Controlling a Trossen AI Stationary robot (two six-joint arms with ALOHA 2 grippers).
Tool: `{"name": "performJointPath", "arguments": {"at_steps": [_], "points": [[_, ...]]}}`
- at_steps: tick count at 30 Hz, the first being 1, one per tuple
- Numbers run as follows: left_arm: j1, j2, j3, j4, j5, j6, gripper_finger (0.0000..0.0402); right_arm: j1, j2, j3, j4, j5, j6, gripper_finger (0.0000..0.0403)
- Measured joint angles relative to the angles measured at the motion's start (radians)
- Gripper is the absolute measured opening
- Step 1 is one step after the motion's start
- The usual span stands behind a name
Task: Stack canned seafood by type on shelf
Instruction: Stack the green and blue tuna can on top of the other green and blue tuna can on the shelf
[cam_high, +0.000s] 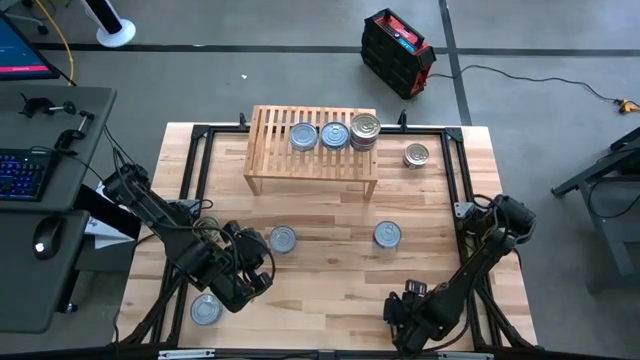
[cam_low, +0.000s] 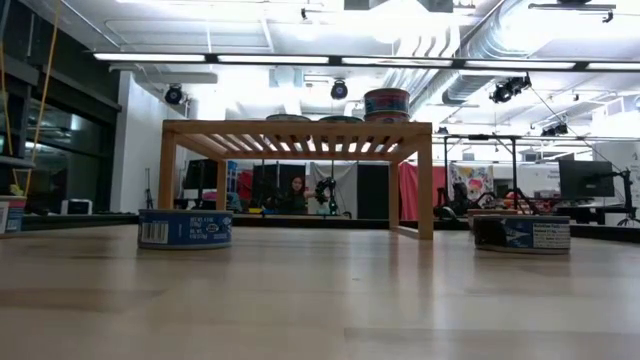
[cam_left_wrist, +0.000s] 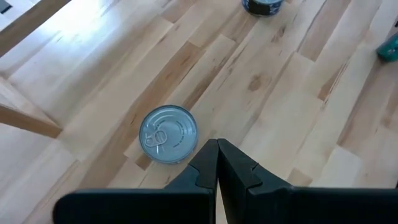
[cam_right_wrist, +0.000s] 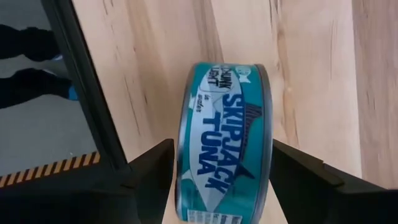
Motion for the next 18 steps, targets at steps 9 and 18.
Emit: {"name": "performJointPath", "arguments": {"at_steps": [9,18], "points": [[0.000,0.000,0.000,-0.002,0.000,0.024,0.0000,-0.001,-0.005,0.000,0.012,0.000,-0.005,0.0169],[0.008,0.000,0.000,-0.001,-0.001,0.016,0.0000,-0.028,-0.013,0.000,0.129,-0.005,-0.146,0.0106]]}}
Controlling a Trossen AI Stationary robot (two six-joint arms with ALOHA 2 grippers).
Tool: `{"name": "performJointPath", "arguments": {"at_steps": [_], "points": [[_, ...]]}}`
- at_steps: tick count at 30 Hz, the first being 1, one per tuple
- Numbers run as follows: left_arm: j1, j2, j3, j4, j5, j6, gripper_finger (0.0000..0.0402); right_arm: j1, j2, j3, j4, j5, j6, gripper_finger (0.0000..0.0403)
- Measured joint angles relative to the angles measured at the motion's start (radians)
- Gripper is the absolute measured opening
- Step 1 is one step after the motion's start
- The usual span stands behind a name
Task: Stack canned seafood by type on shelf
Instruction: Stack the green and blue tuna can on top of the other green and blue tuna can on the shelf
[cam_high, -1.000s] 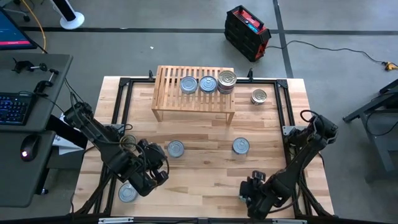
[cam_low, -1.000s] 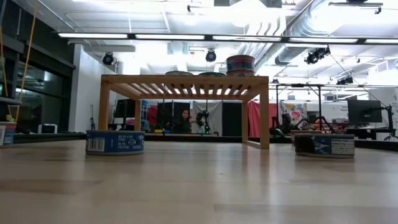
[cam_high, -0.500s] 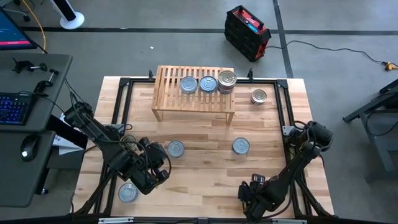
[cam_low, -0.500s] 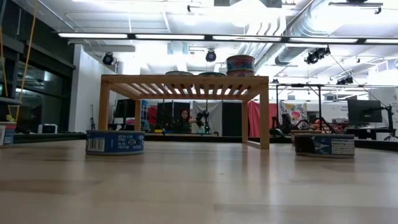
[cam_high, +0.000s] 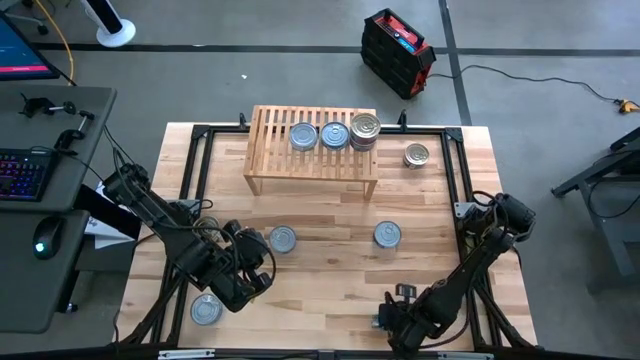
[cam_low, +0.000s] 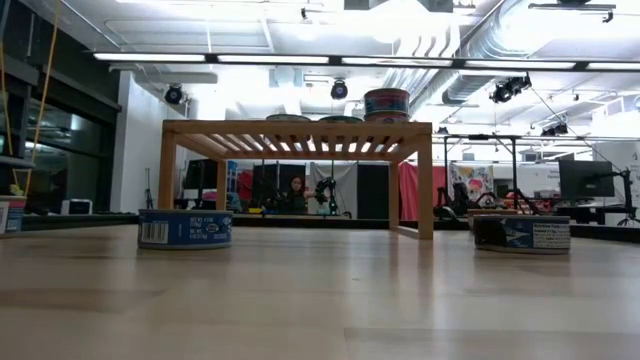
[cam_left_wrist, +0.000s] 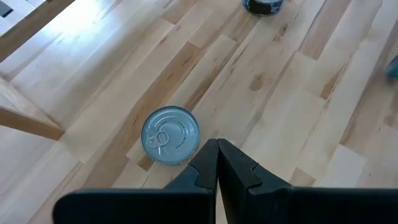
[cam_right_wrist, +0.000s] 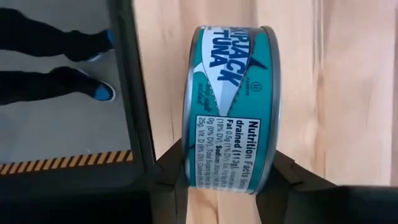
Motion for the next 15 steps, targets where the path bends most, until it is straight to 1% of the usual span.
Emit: {"name": "performJointPath", "arguments": {"at_steps": [4,7,10,12,15], "points": [[0.006,0.000,0.000,0.000,0.000,-0.017,0.0000,-0.019,-0.015,0.000,0.022,0.012,-0.052,0.0106],[0.006,-0.009,0.000,0.000,0.000,-0.022,0.0000,-0.021,-0.064,0.000,0.007,0.065,-0.080,0.0106],[0.020,-0.044,0.000,0.001,-0.006,-0.026,0.0000,-0.025,-0.133,0.001,-0.045,0.135,-0.087,0.0106],[0.034,-0.075,0.000,0.004,-0.039,-0.035,0.0000,-0.033,-0.175,0.000,-0.082,0.182,-0.087,0.0106],[0.064,-0.116,0.000,0.025,-0.121,-0.056,0.0000,-0.050,-0.234,0.001,-0.123,0.252,-0.079,0.0106]]}}
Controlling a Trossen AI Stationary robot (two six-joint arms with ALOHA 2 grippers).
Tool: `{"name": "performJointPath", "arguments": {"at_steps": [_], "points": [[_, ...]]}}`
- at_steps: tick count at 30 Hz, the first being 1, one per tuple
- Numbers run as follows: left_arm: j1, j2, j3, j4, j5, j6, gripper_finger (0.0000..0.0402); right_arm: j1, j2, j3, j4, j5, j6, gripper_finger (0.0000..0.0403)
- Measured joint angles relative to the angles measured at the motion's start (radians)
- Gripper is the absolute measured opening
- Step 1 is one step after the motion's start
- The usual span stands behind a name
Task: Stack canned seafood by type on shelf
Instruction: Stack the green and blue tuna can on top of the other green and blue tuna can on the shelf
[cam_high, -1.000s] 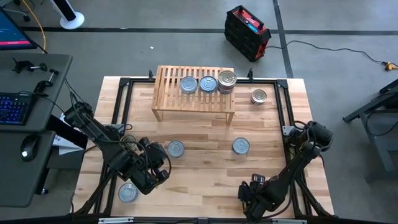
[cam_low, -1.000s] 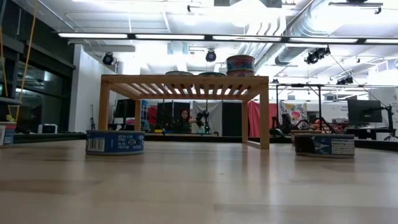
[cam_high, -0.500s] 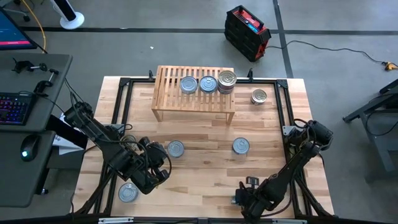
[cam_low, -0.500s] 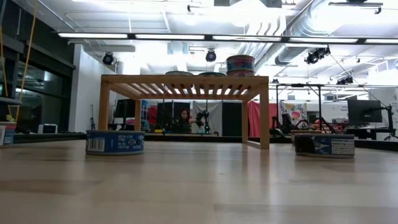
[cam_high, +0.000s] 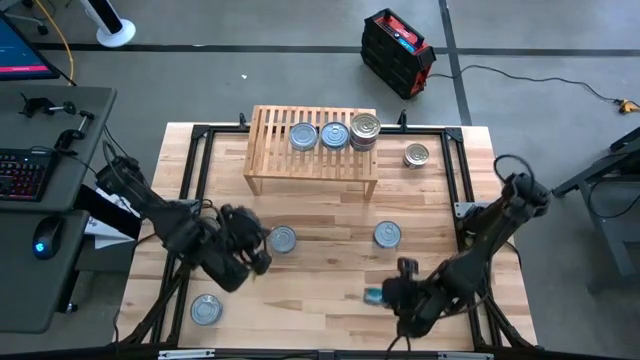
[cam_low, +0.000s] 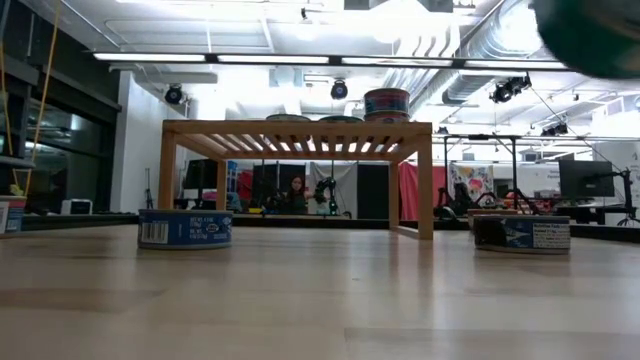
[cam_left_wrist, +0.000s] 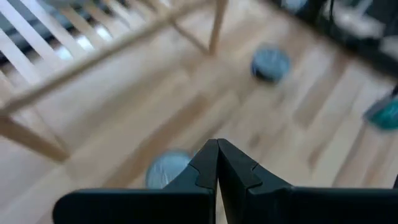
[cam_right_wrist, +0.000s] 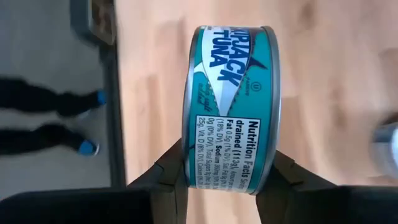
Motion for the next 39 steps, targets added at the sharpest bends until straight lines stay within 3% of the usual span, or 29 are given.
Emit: {"name": "performJointPath", "arguments": {"at_steps": [4,8,15,19,22,26,29,32,35,39], "points": [[0.048,-0.040,0.001,0.075,-0.076,0.050,0.0000,-0.039,-0.045,0.000,-0.003,0.093,-0.030,0.0106],[0.129,-0.069,0.000,0.148,-0.088,0.144,0.0000,-0.111,-0.058,0.000,0.075,0.158,-0.136,0.0106],[0.370,-0.213,0.000,0.300,-0.087,0.403,0.0000,-0.278,-0.057,0.001,0.368,0.157,-0.480,0.0106],[0.539,-0.335,0.001,0.278,-0.050,0.538,0.0000,-0.399,-0.057,0.044,0.394,0.159,-0.603,0.0106],[0.703,-0.413,-0.016,0.285,0.084,0.662,0.0000,-0.504,-0.057,0.082,0.390,0.158,-0.700,0.0106],[0.947,-0.488,-0.122,0.352,0.398,0.810,0.0000,-0.661,-0.050,0.150,0.392,0.206,-0.814,0.0106],[1.099,-0.521,-0.279,0.555,0.718,0.839,0.0000,-0.772,-0.028,0.216,0.366,0.269,-0.889,0.0106],[1.184,-0.514,-0.451,0.824,0.986,0.754,0.0000,-0.864,0.010,0.315,0.306,0.306,-0.951,0.0106],[1.206,-0.491,-0.569,1.071,1.099,0.642,0.0000,-0.929,0.072,0.419,0.190,0.324,-0.980,0.0106],[1.206,-0.485,-0.636,1.244,1.158,0.570,0.0000,-0.976,0.192,0.534,0.027,0.325,-1.035,0.0106]]}}
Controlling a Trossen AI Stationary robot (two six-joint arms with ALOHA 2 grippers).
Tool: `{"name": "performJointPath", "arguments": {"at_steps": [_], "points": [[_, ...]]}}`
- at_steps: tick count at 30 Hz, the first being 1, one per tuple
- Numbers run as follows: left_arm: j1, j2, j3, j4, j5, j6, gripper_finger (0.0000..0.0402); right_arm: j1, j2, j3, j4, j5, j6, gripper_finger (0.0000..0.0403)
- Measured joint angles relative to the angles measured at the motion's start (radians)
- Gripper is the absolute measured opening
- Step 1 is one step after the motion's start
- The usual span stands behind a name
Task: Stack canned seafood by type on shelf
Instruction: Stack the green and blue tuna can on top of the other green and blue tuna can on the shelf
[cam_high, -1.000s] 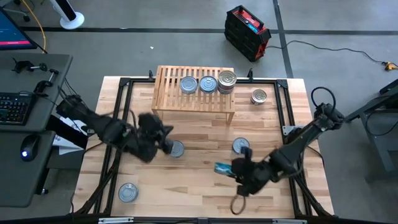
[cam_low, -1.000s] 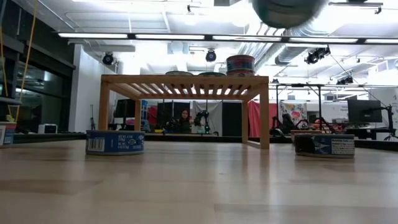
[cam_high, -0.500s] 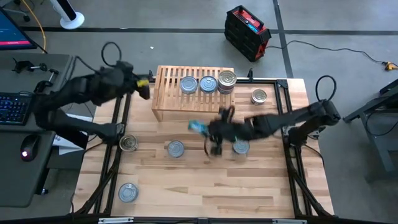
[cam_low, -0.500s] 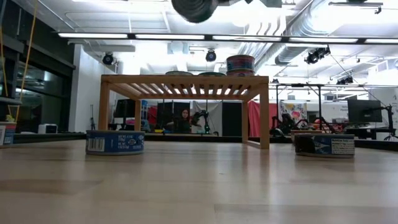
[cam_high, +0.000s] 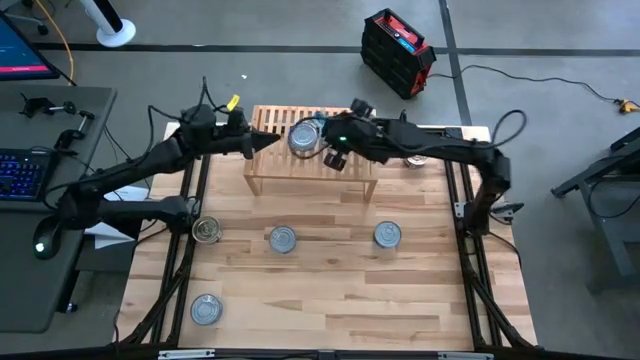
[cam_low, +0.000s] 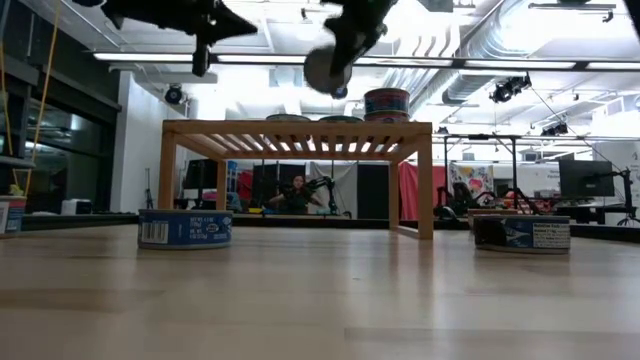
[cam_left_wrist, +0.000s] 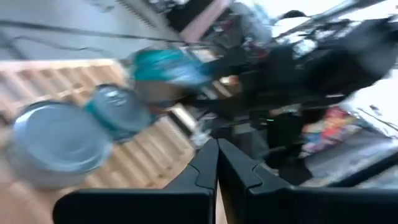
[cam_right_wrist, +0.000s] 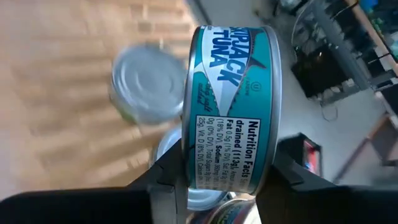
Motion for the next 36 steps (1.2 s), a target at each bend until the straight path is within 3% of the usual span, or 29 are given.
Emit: {"name": "performJointPath", "arguments": {"at_steps": [6,22,30,36], "points": [[0.011,-0.021,0.014,0.020,0.035,0.048,0.0000,-0.015,0.143,0.115,-0.161,0.128,-0.076,0.0106],[0.030,-0.042,0.017,0.018,0.010,0.068,0.0000,-0.022,0.163,0.128,-0.255,0.136,-0.134,0.0108],[0.030,-0.041,0.017,0.010,0.010,0.072,0.0000,-0.021,0.162,0.128,-0.242,0.125,-0.154,0.0209],[0.030,-0.041,0.017,-0.014,0.010,0.073,0.0000,-0.021,0.162,0.128,-0.250,0.122,-0.139,0.0228]]}}
